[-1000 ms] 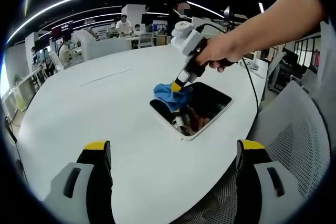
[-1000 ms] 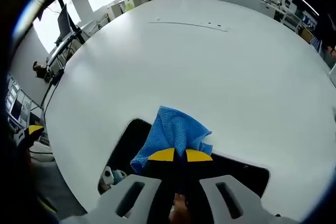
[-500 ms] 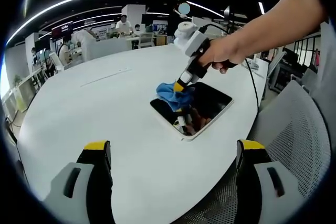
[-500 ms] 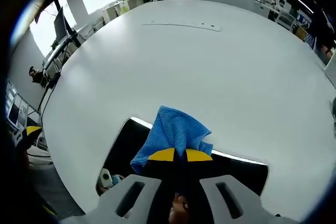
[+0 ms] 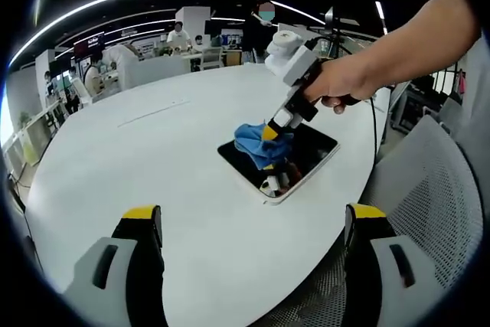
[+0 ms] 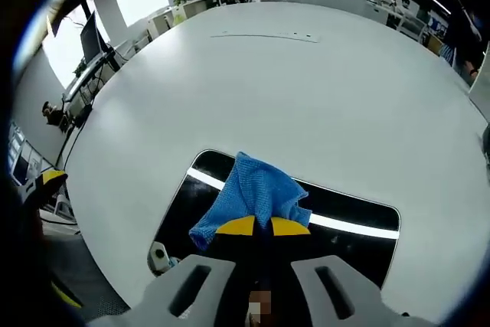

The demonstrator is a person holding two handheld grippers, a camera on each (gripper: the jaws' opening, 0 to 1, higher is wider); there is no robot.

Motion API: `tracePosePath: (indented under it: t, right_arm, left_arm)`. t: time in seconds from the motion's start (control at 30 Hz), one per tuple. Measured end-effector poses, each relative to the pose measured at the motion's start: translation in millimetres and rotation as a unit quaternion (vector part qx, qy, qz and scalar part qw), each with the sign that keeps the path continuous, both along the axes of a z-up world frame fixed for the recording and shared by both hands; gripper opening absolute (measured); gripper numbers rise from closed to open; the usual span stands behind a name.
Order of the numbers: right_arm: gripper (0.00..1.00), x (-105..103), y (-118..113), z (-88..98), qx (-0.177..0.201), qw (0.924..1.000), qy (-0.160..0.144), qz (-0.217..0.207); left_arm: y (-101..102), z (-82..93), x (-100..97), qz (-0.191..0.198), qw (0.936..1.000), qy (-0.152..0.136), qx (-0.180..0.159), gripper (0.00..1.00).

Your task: Wipe the mirror surface with the cleaning cloth until all visible marks leave the cleaned area.

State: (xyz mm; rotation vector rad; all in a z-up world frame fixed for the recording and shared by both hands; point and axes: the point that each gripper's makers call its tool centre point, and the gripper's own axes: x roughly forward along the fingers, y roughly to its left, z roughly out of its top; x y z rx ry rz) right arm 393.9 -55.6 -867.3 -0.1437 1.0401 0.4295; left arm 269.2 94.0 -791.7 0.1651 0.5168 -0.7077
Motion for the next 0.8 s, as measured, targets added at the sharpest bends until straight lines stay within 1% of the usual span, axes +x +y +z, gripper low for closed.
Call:
tracePosePath:
  t: [0.17,0.4,0.57,0.8]
  right_arm:
    - [0.0,-10.8,-0.8,0.2,0.001,1.0,-0.002,-0.002]
    - [0.0,-32.4,-1.2,0.7,0.011,0.9998,0.007,-0.015]
    - [0.0,-43.3,-0.6,1.3,0.013,0.9997,0.009,-0.018]
    - [0.0,-59.9,0.7,1.8,0.015,0.9997,0.007,-0.02]
  left_arm:
    - [-0.7,0.5,-1.1,-0.002,1.0,0.0,-0.001,0.99]
    - [-2.4,3.3,-2.7,-0.003,1.0,-0.005,-0.003,0.99]
    - [-2.7,3.7,-3.2,-0.004,1.0,-0.006,-0.001,0.99]
    - [-5.9,8.8,-4.4,-0.009,0.9998,-0.009,-0.013,0.99]
